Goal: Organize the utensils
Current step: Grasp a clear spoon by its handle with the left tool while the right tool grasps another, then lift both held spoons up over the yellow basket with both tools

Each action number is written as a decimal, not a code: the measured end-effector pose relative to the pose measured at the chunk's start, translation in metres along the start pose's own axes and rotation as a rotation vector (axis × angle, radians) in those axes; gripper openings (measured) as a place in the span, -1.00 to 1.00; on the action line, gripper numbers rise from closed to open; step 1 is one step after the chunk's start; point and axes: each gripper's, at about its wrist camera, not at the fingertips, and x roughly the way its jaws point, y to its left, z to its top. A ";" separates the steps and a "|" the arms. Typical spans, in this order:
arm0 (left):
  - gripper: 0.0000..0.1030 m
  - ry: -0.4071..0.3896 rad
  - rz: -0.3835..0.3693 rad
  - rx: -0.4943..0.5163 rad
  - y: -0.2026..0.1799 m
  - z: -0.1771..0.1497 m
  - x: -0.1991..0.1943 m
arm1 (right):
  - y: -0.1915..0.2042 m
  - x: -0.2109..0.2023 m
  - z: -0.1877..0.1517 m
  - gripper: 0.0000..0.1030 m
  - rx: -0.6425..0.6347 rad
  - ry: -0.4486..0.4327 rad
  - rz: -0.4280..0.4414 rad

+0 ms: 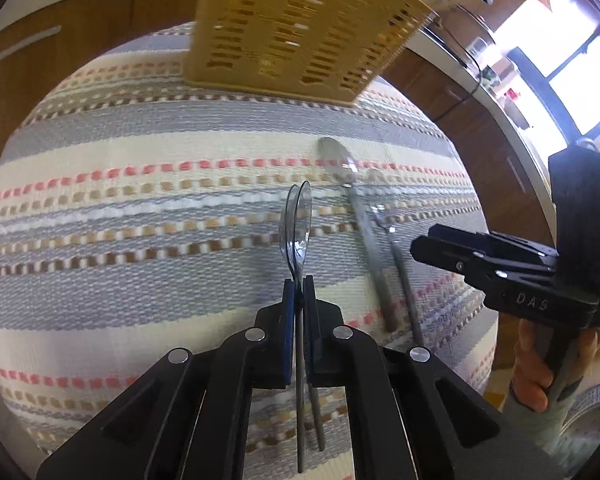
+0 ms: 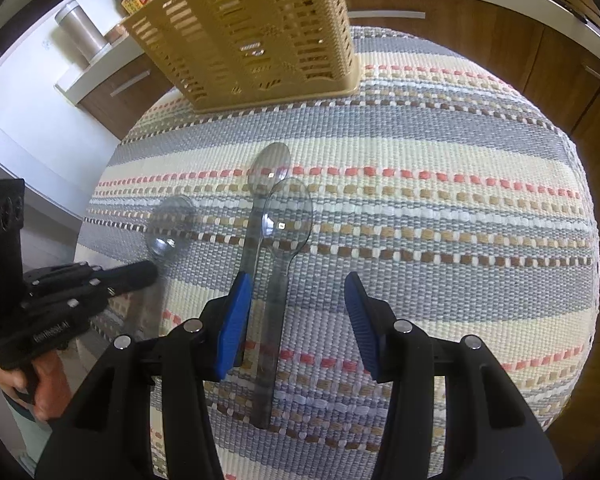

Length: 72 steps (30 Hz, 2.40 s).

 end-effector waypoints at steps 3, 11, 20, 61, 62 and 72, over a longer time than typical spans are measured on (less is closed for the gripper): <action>-0.97 0.013 -0.012 -0.025 0.015 -0.001 -0.003 | 0.004 0.007 0.000 -0.12 -0.006 0.013 -0.001; -0.94 0.013 -0.012 -0.055 0.041 -0.012 -0.011 | 0.008 0.018 -0.001 -0.12 -0.013 0.030 -0.007; -0.34 0.031 0.113 0.035 0.032 -0.015 -0.018 | 0.007 0.020 0.002 -0.12 -0.014 0.032 -0.010; -0.81 -0.650 0.156 0.132 -0.062 0.061 -0.149 | 0.042 -0.133 0.052 -0.80 -0.226 -0.412 0.093; -0.81 -0.695 0.153 0.133 -0.067 0.067 -0.155 | 0.044 -0.141 0.059 -0.80 -0.237 -0.446 0.106; -0.81 -1.026 0.152 0.205 -0.104 0.113 -0.171 | 0.043 -0.176 0.126 -0.80 -0.279 -0.722 0.162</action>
